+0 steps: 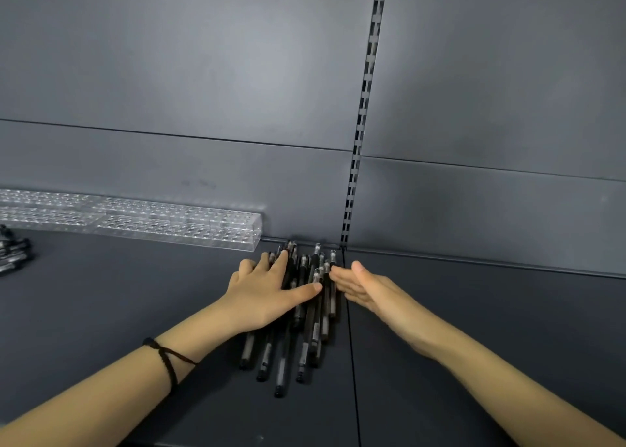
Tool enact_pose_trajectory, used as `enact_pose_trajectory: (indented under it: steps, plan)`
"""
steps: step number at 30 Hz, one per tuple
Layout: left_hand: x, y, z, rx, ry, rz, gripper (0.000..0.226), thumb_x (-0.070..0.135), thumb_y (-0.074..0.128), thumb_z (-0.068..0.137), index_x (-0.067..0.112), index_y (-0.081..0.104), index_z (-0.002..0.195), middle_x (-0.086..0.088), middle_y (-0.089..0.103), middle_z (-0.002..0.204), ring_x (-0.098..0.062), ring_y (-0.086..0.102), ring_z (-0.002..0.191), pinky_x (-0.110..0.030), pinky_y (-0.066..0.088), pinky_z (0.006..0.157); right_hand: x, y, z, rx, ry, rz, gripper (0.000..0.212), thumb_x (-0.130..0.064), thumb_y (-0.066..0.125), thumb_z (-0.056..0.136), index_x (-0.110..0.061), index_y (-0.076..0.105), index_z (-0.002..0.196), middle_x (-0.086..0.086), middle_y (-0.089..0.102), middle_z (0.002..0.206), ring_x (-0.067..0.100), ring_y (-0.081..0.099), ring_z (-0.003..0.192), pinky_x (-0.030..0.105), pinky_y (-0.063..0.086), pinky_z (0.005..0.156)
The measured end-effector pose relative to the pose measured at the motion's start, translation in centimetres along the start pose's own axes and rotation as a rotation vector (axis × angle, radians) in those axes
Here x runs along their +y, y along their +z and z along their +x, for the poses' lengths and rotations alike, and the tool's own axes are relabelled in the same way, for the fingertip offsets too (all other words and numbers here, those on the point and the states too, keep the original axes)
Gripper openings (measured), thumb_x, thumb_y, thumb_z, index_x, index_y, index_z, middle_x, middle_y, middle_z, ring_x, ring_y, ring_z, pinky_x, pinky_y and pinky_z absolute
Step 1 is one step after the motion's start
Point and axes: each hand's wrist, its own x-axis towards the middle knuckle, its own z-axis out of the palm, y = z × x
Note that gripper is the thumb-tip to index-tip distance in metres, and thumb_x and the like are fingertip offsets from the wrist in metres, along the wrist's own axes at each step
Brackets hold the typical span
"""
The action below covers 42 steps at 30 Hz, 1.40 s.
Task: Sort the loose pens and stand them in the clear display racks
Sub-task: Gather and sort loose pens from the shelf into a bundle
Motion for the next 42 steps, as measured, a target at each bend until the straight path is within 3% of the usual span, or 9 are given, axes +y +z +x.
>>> enact_pose_trajectory:
  steps: [8, 13, 18, 24, 27, 29, 32, 37, 42]
  plan:
    - [-3.1, -1.9, -0.2, 0.002, 0.227, -0.043, 0.114, 0.098, 0.024, 0.06, 0.036, 0.004, 0.155, 0.008, -0.007, 0.164, -0.01, -0.014, 0.148, -0.045, -0.002, 0.119, -1.0, 0.0, 1.5, 0.173, -0.036, -0.11, 0.031, -0.03, 0.035, 0.105, -0.033, 0.065, 0.11, -0.014, 0.067, 0.117, 0.003, 0.062, 0.11, 0.03, 0.048, 0.101]
    - [-4.6, -3.0, -2.6, -0.198, 0.649, 0.111, 0.1, 0.083, 0.052, 0.068, 0.051, 0.005, 0.15, 0.03, -0.014, 0.157, 0.01, -0.03, 0.137, -0.034, -0.018, 0.114, -0.9, -0.2, 0.4, 0.096, -0.027, -0.285, 0.028, -0.044, 0.042, 0.1, -0.043, 0.059, 0.121, -0.029, 0.057, 0.121, -0.012, 0.05, 0.113, 0.015, 0.037, 0.097]
    - [-4.8, -1.8, -2.4, -0.229, 0.675, 0.171, 0.104, 0.074, 0.063, 0.073, 0.052, -0.003, 0.15, 0.033, -0.023, 0.154, 0.006, -0.035, 0.136, -0.043, -0.02, 0.116, -0.6, 0.0, 0.7, 0.15, -0.033, -0.267, 0.026, -0.044, 0.042, 0.099, -0.045, 0.061, 0.117, -0.029, 0.06, 0.116, -0.009, 0.051, 0.116, 0.022, 0.038, 0.105]
    - [-5.0, -1.8, -1.0, -0.2, 0.674, 0.04, 0.078, 0.065, 0.056, 0.085, 0.053, 0.012, 0.149, 0.029, -0.008, 0.158, 0.012, -0.023, 0.139, -0.04, -0.013, 0.12, -0.4, -0.2, 0.7, 0.143, -0.061, -0.245, 0.025, -0.045, 0.047, 0.097, -0.044, 0.062, 0.117, -0.024, 0.063, 0.119, -0.009, 0.053, 0.115, 0.028, 0.041, 0.107]
    - [-5.2, -1.6, -0.9, -0.172, 0.675, -0.018, 0.079, 0.068, 0.054, 0.084, 0.054, 0.01, 0.148, 0.026, -0.011, 0.159, 0.011, -0.024, 0.14, -0.043, -0.011, 0.121, -0.5, -0.3, 0.2, 0.055, -0.055, -0.329, 0.057, -0.067, 0.061, 0.078, -0.05, 0.048, 0.131, -0.02, 0.049, 0.138, -0.005, 0.046, 0.126, 0.03, 0.039, 0.11]
    - [-5.3, -1.5, -1.2, -0.169, 0.656, 0.031, 0.096, 0.072, 0.06, 0.076, 0.053, 0.0, 0.149, 0.025, -0.021, 0.157, 0.008, -0.031, 0.138, -0.037, -0.016, 0.118, -0.5, -0.2, -0.3, -0.073, -0.044, -0.459, 0.093, -0.077, 0.066, 0.064, -0.053, 0.026, 0.144, -0.021, 0.022, 0.156, -0.001, 0.022, 0.142, 0.031, 0.026, 0.118]
    - [-5.5, -1.2, -1.4, -0.171, 0.629, 0.142, 0.11, 0.078, 0.062, 0.069, 0.05, -0.009, 0.149, 0.023, -0.028, 0.155, 0.005, -0.035, 0.137, -0.035, -0.02, 0.116, -0.5, 0.2, -0.8, -0.214, -0.023, -0.593, 0.119, -0.067, 0.075, 0.064, -0.045, -0.002, 0.152, -0.03, -0.012, 0.153, -0.009, -0.013, 0.14, 0.03, 0.008, 0.12]
    - [-5.6, -1.0, -0.8, -0.121, 0.629, 0.048, 0.096, 0.074, 0.052, 0.077, 0.043, 0.002, 0.152, 0.023, -0.012, 0.159, 0.008, -0.023, 0.141, -0.034, -0.013, 0.12, -0.1, 0.6, -0.3, -0.173, -0.019, -0.611, 0.122, -0.073, 0.07, 0.062, -0.043, -0.008, 0.151, -0.024, -0.017, 0.157, -0.007, -0.017, 0.141, 0.033, 0.006, 0.121]
    - [-6.5, -1.9, -0.7, -0.013, 0.633, -0.224, 0.071, 0.075, 0.046, 0.08, 0.047, 0.033, 0.144, 0.028, 0.028, 0.152, 0.012, 0.016, 0.141, -0.018, 0.012, 0.117, -0.4, -0.3, 0.0, -0.106, -0.057, -0.486, 0.099, -0.081, 0.06, 0.062, -0.051, 0.018, 0.147, -0.024, 0.004, 0.158, -0.003, 0.006, 0.145, 0.027, 0.02, 0.118]
